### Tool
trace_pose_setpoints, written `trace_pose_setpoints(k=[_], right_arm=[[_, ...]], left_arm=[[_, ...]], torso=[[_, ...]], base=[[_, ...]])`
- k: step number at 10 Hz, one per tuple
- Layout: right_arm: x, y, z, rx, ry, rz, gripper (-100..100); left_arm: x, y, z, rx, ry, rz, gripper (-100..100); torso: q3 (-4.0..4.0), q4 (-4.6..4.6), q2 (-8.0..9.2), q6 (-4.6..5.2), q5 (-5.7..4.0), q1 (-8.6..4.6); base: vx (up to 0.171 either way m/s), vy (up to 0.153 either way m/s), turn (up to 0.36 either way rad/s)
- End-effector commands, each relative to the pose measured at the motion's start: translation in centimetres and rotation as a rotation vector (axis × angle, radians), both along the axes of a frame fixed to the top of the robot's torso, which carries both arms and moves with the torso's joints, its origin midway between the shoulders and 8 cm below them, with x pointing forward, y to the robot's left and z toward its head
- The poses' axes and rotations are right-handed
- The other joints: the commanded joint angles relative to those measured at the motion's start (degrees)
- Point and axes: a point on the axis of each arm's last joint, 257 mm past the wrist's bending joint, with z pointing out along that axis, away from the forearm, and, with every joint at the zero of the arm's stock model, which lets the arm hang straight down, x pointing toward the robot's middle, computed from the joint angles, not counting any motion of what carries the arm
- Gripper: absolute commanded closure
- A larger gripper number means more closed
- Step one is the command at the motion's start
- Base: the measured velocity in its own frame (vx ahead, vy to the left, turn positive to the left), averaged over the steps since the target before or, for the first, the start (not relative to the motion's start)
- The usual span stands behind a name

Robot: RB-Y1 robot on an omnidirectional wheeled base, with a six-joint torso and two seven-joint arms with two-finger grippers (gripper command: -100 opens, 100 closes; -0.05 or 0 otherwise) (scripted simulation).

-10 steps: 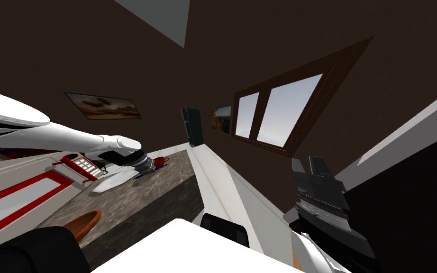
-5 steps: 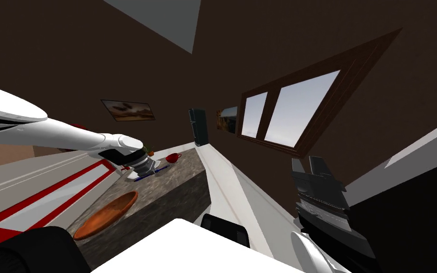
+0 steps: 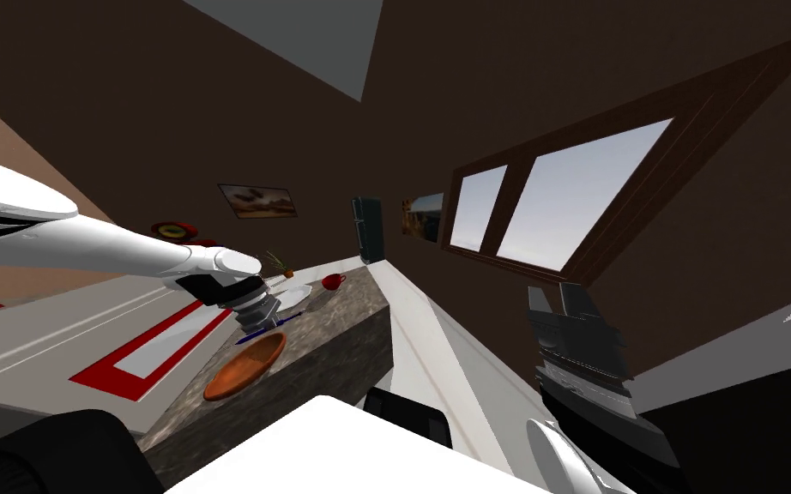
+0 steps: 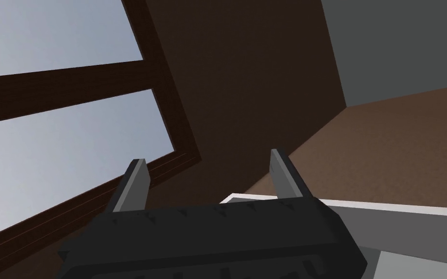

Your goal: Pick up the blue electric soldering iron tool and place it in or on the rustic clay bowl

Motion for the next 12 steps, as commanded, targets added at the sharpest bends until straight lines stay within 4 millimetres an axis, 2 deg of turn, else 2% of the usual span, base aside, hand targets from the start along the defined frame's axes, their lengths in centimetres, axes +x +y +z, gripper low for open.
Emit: trace_pose_setpoints(k=[1,3,4,5,9,10,11,12], right_arm=[[0.0,0.0,0.0,0.0,0.0,0.0,0],[0.0,0.0,0.0,0.0,0.0,0.0,0],[0.0,0.0,0.0,0.0,0.0,0.0,0],[0.0,0.0,0.0,0.0,0.0,0.0,0],[0.0,0.0,0.0,0.0,0.0,0.0,0],[0.0,0.0,0.0,0.0,0.0,0.0,0],[0.0,0.0,0.0,0.0,0.0,0.0,0],[0.0,0.0,0.0,0.0,0.0,0.0,0]], left_arm=[[-1.5,-1.4,-0.6,-0.035,0.05,-0.027,100],[-2.8,-2.4,-1.1,-0.063,0.09,-0.048,100],[-2.2,-1.9,-1.0,-0.051,0.074,-0.04,100],[-2.4,-2.0,-1.0,-0.054,0.08,-0.04,-100],[-2.4,-2.0,-1.0,-0.054,0.08,-0.04,-100],[-2.4,-2.0,-1.0,-0.054,0.08,-0.04,0],[-1.7,-2.5,0.2,-0.052,0.08,-0.049,-100],[-1.3,-2.8,0.8,-0.052,0.08,-0.054,-100]], torso=[[0.0,0.0,0.0,0.0,0.0,0.0],[0.02,0.0,0.05,-0.01,0.06,0.15],[-0.01,-0.01,-0.01,-0.01,0.03,0.09],[-0.07,-0.03,-0.1,0.09,-0.02,-0.22],[-0.14,-0.06,-0.22,0.11,-0.15,-0.62],[-0.14,-0.06,-0.23,0.11,-0.15,-0.63],[-0.15,-0.06,-0.23,0.11,-0.15,-0.63],[-0.14,-0.06,-0.22,0.1,-0.16,-0.61]], base=[[-0.052,0.178,0.104],[-0.03,0.166,0.104],[-0.008,0.07,0.023],[-0.004,0.015,-0.001],[-0.001,0.002,0.0],[0.0,0.0,0.0],[-0.006,0.011,0.048],[-0.01,0.019,0.072]])
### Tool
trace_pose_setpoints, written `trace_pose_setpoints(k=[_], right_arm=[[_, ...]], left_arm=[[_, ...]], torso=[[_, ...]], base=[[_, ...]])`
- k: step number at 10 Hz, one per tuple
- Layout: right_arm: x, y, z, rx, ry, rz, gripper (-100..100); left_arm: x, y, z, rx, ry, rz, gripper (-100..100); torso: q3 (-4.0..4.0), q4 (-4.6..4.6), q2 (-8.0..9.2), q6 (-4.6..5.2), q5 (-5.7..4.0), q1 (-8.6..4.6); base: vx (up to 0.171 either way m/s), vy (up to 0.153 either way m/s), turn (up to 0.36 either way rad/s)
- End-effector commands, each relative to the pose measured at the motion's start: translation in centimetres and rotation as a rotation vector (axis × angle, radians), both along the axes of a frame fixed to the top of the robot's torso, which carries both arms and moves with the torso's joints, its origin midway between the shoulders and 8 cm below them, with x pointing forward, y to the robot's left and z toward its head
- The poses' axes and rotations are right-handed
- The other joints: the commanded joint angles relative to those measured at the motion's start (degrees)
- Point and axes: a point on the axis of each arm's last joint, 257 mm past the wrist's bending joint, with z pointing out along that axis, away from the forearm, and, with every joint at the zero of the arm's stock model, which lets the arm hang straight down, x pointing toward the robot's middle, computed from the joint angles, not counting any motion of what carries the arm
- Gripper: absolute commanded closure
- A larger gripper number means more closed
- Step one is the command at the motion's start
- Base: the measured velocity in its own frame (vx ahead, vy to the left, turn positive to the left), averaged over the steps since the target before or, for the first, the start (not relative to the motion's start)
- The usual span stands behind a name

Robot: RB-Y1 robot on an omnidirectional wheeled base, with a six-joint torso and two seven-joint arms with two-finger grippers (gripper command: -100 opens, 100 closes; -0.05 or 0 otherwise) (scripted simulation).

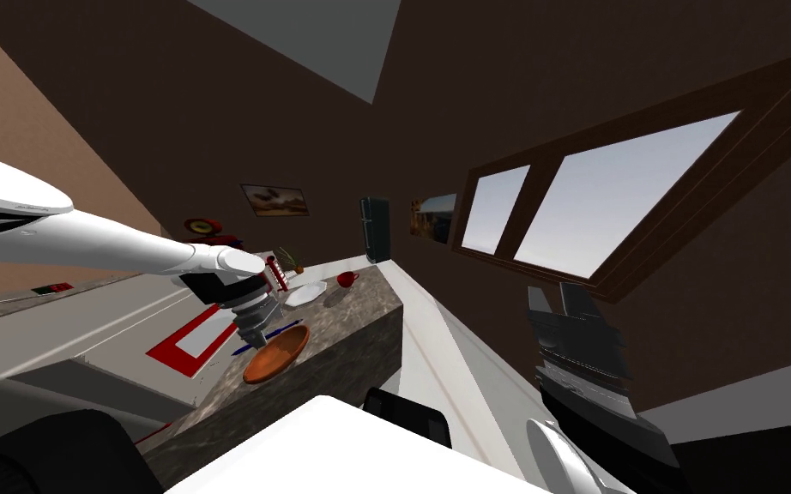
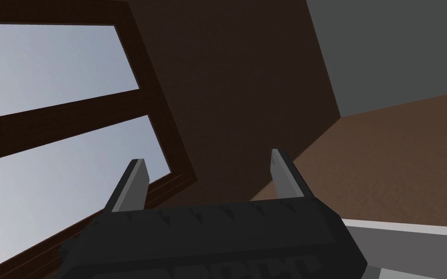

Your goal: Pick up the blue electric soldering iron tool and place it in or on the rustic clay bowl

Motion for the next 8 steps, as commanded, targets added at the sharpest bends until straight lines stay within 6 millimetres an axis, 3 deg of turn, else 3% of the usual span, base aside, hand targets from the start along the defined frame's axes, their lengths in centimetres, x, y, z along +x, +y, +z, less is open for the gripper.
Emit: trace_pose_setpoints(k=[1,5,6,7,8], right_arm=[[0.0,0.0,0.0,0.0,0.0,0.0,0],[0.0,0.0,0.0,0.0,0.0,0.0,0],[0.0,0.0,0.0,0.0,0.0,0.0,0],[0.0,0.0,0.0,0.0,0.0,0.0,0],[0.0,0.0,0.0,0.0,0.0,0.0,0]], left_arm=[[0.6,-0.7,0.9,0.0,0.002,-0.007,-100],[2.3,-2.5,4.5,0.008,0.004,-0.032,-100],[1.9,-2.3,4.0,0.008,0.002,-0.028,-100],[1.9,-2.4,4.1,0.007,0.003,-0.028,0],[1.9,-2.3,4.1,0.007,0.003,-0.028,0]], torso=[[0.0,0.0,0.0,0.0,0.0,0.0],[0.01,0.0,0.01,0.0,0.01,0.03],[0.01,0.01,0.02,0.0,0.01,0.03],[0.0,-0.01,0.0,0.01,0.02,0.0],[-0.01,-0.01,-0.01,0.01,0.01,-0.02]], base=[[-0.013,0.018,0.053],[-0.011,0.025,0.059],[-0.005,0.012,0.012],[0.0,0.0,0.0],[0.0,0.0,0.0]])
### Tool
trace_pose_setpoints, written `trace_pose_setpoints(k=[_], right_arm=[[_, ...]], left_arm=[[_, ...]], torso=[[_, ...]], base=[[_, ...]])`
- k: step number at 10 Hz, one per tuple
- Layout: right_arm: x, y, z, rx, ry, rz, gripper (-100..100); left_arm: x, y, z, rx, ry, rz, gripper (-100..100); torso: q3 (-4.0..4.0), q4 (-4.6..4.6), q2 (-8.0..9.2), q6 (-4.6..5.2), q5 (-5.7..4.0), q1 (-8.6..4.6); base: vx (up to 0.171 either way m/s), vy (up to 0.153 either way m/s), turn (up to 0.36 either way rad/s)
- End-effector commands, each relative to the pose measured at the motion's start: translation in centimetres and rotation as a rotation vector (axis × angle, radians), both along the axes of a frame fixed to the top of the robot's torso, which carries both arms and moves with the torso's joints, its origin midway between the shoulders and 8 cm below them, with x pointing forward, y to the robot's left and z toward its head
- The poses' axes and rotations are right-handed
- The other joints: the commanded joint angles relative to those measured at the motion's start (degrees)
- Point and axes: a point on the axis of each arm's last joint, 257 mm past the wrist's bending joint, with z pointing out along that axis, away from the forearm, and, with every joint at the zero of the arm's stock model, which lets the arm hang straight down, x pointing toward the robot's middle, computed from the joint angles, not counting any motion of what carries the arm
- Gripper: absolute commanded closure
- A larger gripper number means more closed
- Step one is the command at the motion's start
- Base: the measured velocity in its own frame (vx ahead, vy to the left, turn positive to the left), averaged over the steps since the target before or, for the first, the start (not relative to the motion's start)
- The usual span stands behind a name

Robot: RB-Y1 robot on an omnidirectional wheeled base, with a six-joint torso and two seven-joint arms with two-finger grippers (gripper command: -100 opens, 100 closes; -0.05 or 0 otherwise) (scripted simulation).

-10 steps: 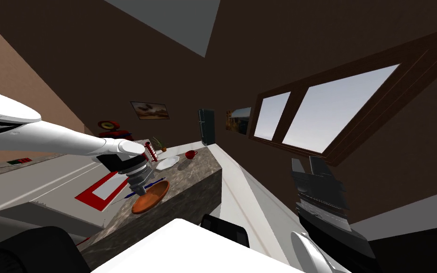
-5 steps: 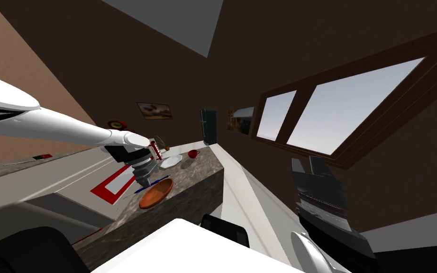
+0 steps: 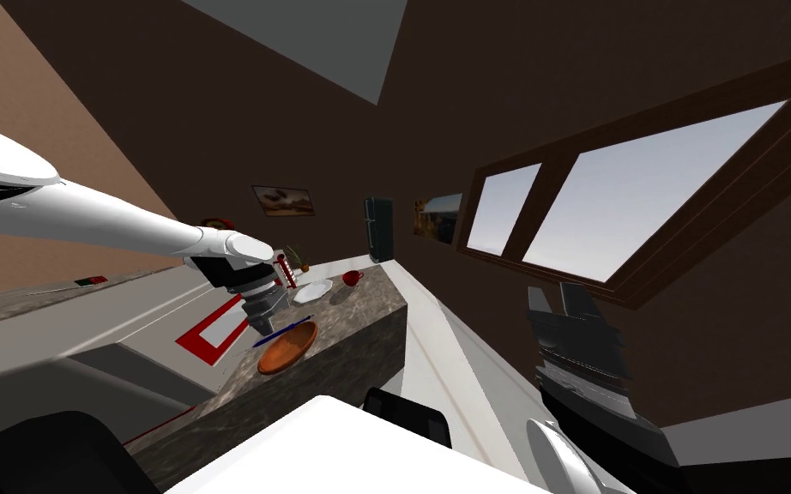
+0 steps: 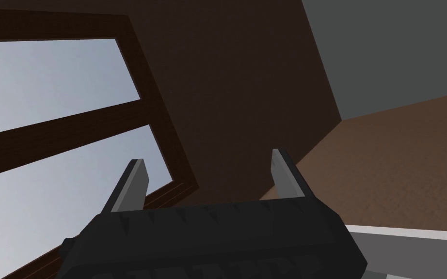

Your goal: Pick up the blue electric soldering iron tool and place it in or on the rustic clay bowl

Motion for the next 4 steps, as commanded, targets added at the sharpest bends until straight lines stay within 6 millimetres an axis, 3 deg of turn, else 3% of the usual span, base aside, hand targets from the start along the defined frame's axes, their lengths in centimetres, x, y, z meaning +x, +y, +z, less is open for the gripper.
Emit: trace_pose_setpoints(k=[1,4], right_arm=[[0.0,0.0,0.0,0.0,0.0,0.0,0],[0.0,0.0,0.0,0.0,0.0,0.0,0]], left_arm=[[0.0,0.0,0.0,0.0,0.0,0.0,0],[0.0,0.0,0.0,0.0,0.0,0.0,0]], torso=[[0.0,0.0,0.0,0.0,0.0,0.0],[0.0,0.0,-0.01,0.0,0.0,-0.01]], base=[[0.0,0.0,0.0],[0.0,0.0,0.0]])
